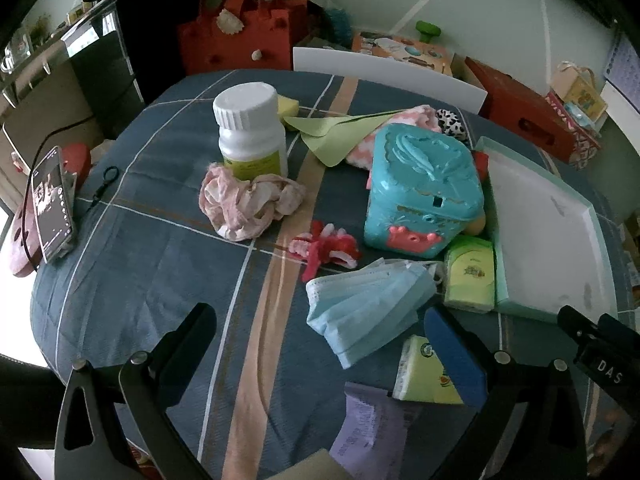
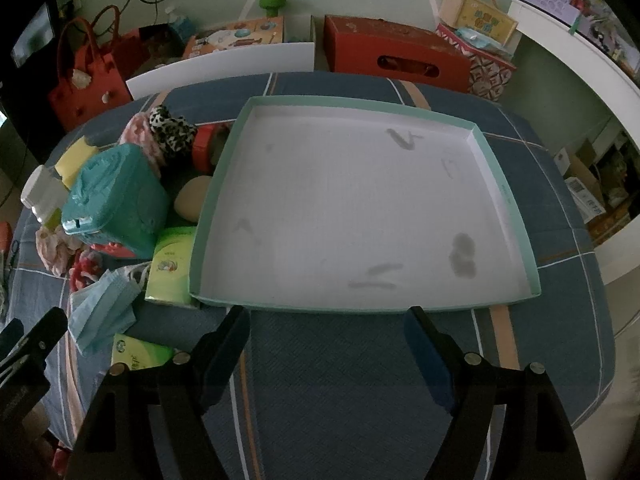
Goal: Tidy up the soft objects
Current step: 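Reach the left tool toward the lavender wrapped packet on the table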
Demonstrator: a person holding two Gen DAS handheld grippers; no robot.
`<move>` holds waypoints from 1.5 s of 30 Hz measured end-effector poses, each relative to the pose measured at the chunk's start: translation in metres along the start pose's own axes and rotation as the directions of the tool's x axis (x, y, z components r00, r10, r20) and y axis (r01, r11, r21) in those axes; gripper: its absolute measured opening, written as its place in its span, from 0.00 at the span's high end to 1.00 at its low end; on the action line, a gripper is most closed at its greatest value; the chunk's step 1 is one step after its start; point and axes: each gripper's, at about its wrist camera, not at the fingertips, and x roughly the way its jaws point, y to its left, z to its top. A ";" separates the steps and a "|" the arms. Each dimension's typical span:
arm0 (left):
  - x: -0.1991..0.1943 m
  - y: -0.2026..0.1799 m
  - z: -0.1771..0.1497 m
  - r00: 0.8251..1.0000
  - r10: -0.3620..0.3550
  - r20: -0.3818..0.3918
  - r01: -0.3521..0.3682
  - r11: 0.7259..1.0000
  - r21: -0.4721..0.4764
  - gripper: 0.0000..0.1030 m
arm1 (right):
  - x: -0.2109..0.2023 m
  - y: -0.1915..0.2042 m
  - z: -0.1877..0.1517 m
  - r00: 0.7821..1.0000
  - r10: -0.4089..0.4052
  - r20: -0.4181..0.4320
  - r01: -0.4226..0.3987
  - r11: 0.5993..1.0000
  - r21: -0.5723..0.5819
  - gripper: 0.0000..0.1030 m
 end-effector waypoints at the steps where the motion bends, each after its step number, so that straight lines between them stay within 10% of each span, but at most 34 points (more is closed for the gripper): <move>1: 0.000 -0.001 0.000 1.000 -0.001 0.000 0.001 1.000 0.002 0.00 | 0.000 0.000 0.000 1.000 0.001 0.001 -0.001 1.000 0.001 0.20; 45: 0.001 0.002 0.005 0.999 -0.047 0.012 0.048 0.999 -0.017 0.00 | -0.001 0.001 0.002 1.000 0.001 0.000 -0.001 1.000 0.002 0.20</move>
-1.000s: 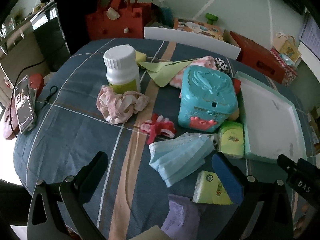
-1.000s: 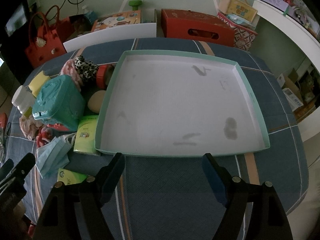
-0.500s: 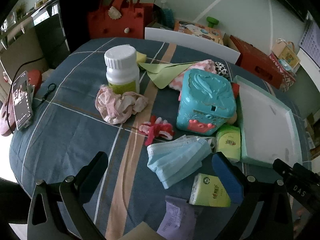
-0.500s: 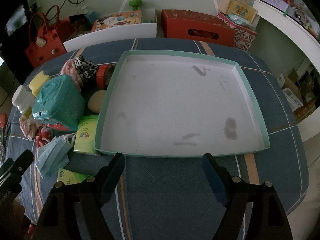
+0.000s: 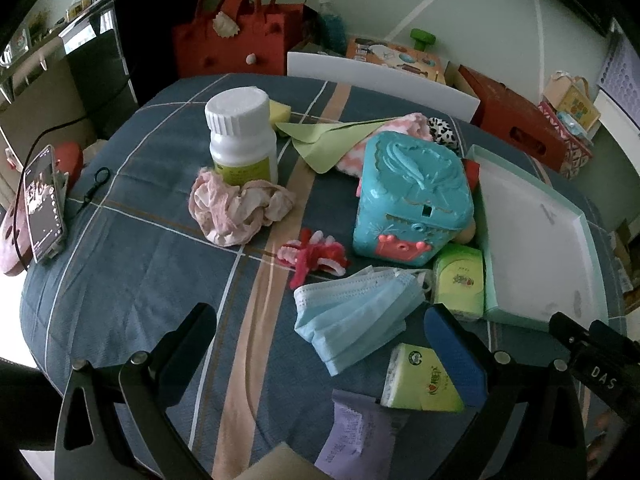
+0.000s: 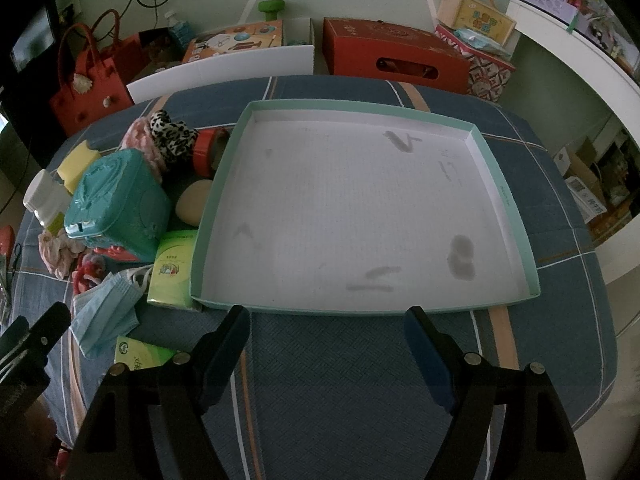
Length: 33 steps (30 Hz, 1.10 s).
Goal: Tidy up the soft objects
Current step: 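Reach the left tool toward the lavender wrapped packet on the table, then grasp the lavender packet with the left tool while the right tool approaches the green tissue pack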
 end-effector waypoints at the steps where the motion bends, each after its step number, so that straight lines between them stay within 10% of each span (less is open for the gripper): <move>1: 0.000 0.000 0.000 1.000 -0.006 -0.004 0.006 1.000 -0.002 0.00 | 0.000 0.000 0.000 1.000 0.001 -0.001 -0.001 1.000 -0.001 0.20; 25: -0.017 -0.015 -0.009 0.997 -0.078 -0.011 0.078 0.997 0.017 0.00 | -0.004 -0.001 0.003 0.999 0.033 0.008 -0.033 0.999 0.004 0.20; 33: -0.008 -0.019 -0.035 0.989 0.031 -0.145 -0.012 0.991 0.131 0.00 | -0.003 0.017 -0.002 0.996 0.085 -0.013 -0.086 0.995 -0.058 0.20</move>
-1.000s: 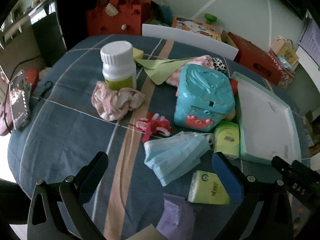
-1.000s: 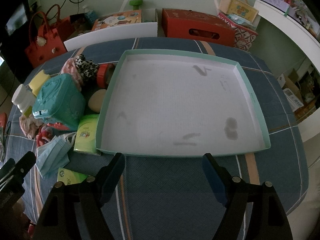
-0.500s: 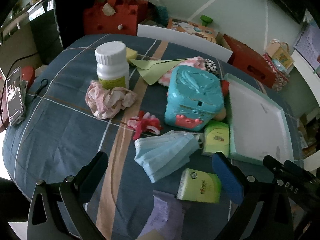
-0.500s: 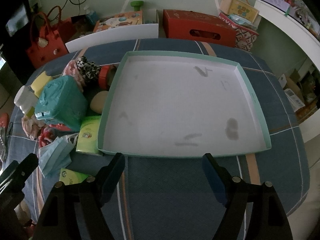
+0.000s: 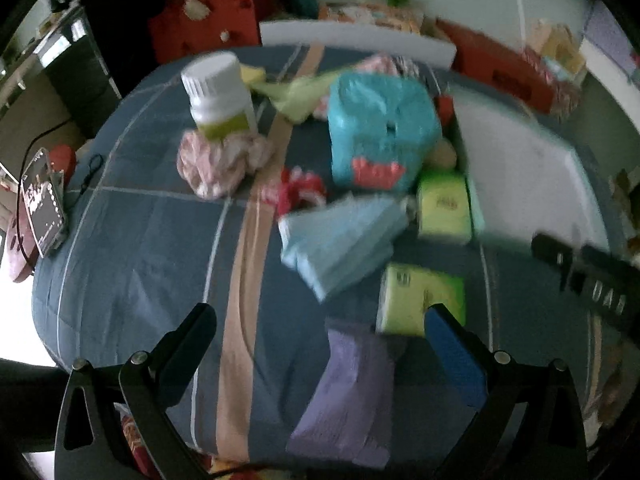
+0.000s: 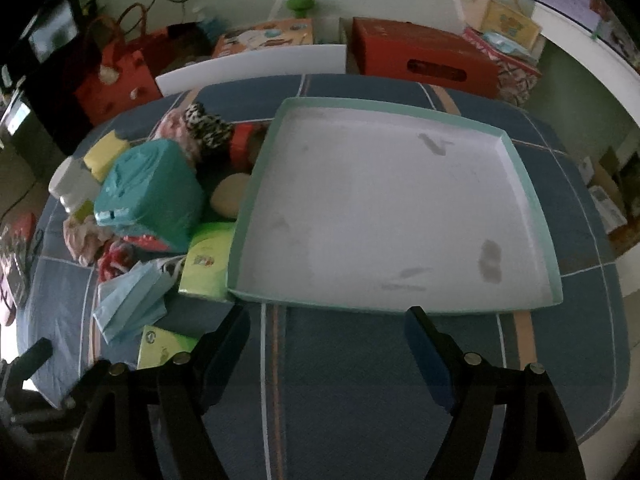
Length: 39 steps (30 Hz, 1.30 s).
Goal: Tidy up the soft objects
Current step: 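Grasp the lavender packet with the left tool while the right tool approaches the green tissue pack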
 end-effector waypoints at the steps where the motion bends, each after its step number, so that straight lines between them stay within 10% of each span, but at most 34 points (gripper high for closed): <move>1: 0.003 -0.002 -0.003 1.000 0.002 -0.021 -0.002 1.000 0.014 0.00 | 0.000 0.000 -0.001 1.000 0.006 -0.003 -0.006 1.000 -0.004 0.20; 11: 0.027 -0.013 -0.019 0.990 0.027 -0.139 -0.019 0.998 0.058 0.00 | 0.011 0.025 -0.012 0.992 0.109 -0.064 -0.113 0.992 -0.064 0.20; 23: 0.055 -0.013 -0.026 0.975 -0.016 -0.220 0.029 0.998 0.055 0.50 | 0.016 0.025 -0.013 0.991 0.108 -0.082 -0.112 0.992 -0.049 0.20; 39: 0.075 0.043 0.001 0.979 -0.068 -0.193 0.047 0.992 -0.114 0.57 | 0.025 0.039 -0.017 0.985 0.131 -0.108 -0.142 0.985 -0.101 0.20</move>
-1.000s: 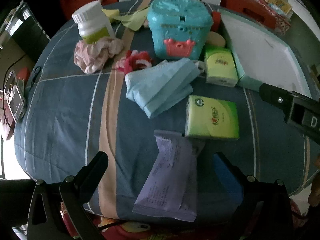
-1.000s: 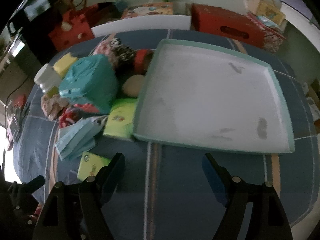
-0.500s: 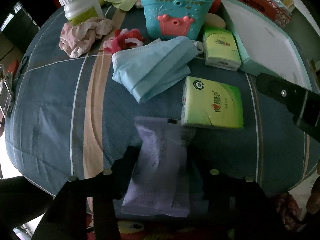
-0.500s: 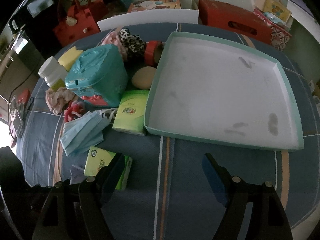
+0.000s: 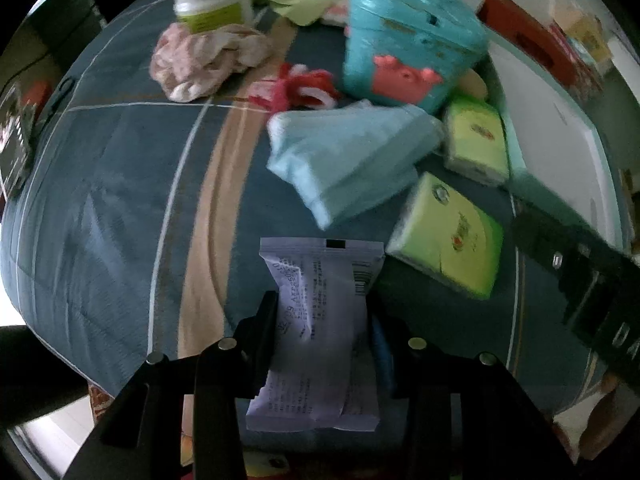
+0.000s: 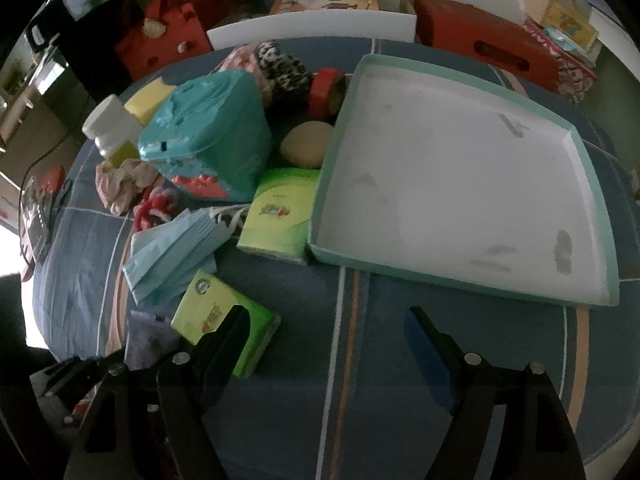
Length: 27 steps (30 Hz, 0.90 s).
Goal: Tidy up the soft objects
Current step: 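Grasp the lavender packet with the left tool while the right tool approaches the green tissue pack, then grasp the green tissue pack with the right tool and lift it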
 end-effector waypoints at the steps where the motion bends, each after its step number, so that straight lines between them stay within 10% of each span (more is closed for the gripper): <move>1: 0.000 0.004 0.001 1.000 -0.004 0.002 0.004 1.000 -0.015 0.57 | 0.002 0.003 0.000 1.000 0.009 -0.005 -0.009 1.000 -0.012 0.20; 15: -0.004 0.102 0.017 0.998 -0.041 0.040 0.049 0.967 -0.249 0.57 | 0.024 0.050 -0.009 0.997 0.061 -0.055 -0.069 0.985 -0.158 0.20; 27: -0.006 0.131 0.020 0.999 -0.028 0.036 0.037 0.963 -0.266 0.57 | 0.039 0.097 -0.025 0.997 0.006 -0.072 -0.026 0.960 -0.280 0.20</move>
